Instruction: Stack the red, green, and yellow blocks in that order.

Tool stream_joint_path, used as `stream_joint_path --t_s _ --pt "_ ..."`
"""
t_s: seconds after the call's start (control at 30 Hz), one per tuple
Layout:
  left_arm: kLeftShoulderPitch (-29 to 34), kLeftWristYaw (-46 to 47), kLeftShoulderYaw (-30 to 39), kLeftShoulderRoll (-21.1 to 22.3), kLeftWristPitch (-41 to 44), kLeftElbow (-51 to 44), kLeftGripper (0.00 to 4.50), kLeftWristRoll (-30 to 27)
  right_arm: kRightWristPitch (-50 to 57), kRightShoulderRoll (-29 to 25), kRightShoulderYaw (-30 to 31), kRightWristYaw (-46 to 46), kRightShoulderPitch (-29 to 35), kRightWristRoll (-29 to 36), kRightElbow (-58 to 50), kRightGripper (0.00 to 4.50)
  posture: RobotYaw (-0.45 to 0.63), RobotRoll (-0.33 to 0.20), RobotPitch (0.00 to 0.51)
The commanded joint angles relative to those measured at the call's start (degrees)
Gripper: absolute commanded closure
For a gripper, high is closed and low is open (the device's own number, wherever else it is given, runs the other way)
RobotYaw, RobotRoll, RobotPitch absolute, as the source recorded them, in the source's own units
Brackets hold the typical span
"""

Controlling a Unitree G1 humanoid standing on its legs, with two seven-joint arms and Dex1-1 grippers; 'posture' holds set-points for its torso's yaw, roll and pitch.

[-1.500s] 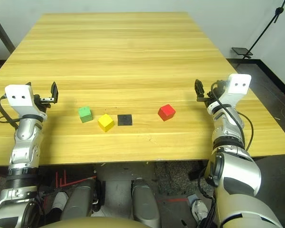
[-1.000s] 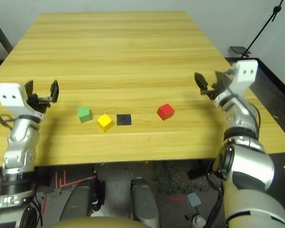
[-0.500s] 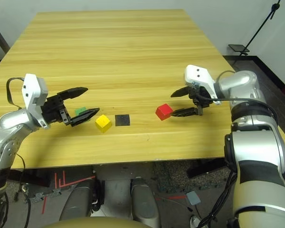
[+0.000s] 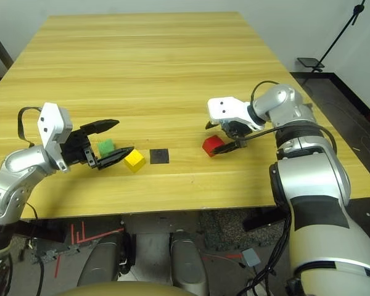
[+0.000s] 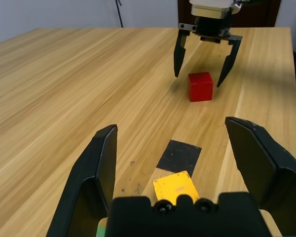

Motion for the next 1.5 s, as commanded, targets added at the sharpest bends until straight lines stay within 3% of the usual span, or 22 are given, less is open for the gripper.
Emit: stream_joint_path --t_s 0.03,0.13,0.23,0.33,0.4,0.5,0.6,0.87,0.97,1.1,1.5 --pt "1.6 1.1 0.3 0.2 1.3 -2.0 0.05 0.2 -1.5 0.5 1.2 -1.2 -0.3 -2.0 1.3 0.00 0.38 -0.197 0.062" --pt "2.3 2.1 0.4 -0.2 1.8 -3.0 0.02 -0.1 -2.5 1.1 2.7 -4.5 0.0 -4.1 1.5 0.18 0.40 -0.197 0.070" --pt "2.3 3.0 0.5 -0.4 2.3 -3.5 0.00 -0.2 -2.8 2.0 4.0 -9.3 0.3 -6.2 1.8 0.95 0.41 -0.195 0.076" --pt "2.1 3.3 0.5 -0.4 2.6 -3.6 0.00 -0.1 -2.9 2.7 4.6 -11.8 0.2 -7.2 1.9 2.09 0.41 -0.193 0.079" --pt "1.8 3.4 0.6 -0.2 3.1 -3.6 0.00 -0.1 -2.1 3.1 3.9 -10.7 -0.3 -6.5 1.7 2.45 0.41 -0.194 0.080" --pt "1.2 3.5 0.8 0.3 3.7 -3.5 0.00 -0.1 2.3 5.0 0.4 -4.9 -1.6 -1.9 0.6 2.45 0.42 -0.196 0.080" --pt "0.1 3.6 0.6 0.2 4.5 -3.1 0.00 -0.1 13.7 8.0 -1.1 1.4 -2.8 1.2 -3.9 2.45 0.40 -0.207 0.077" --pt "-3.0 4.1 -2.0 -0.9 9.2 -2.6 0.00 -0.2 46.2 12.8 2.3 5.1 7.8 2.4 -41.3 2.45 0.38 -0.214 0.079" --pt "-4.0 4.6 -2.7 -1.2 11.0 -2.3 0.00 -0.1 54.0 14.2 4.5 3.2 10.2 1.0 -48.7 2.45 0.39 -0.219 0.081" --pt "-4.7 5.4 -3.3 -1.7 12.3 -2.5 0.00 0.3 58.4 15.3 8.1 -0.6 10.8 -0.9 -50.6 2.45 0.40 -0.225 0.087" --pt "-2.8 8.7 -2.5 -2.4 15.5 -6.5 0.00 -0.5 56.3 16.0 11.0 -4.0 10.2 1.0 -48.3 2.45 0.44 -0.235 0.105"
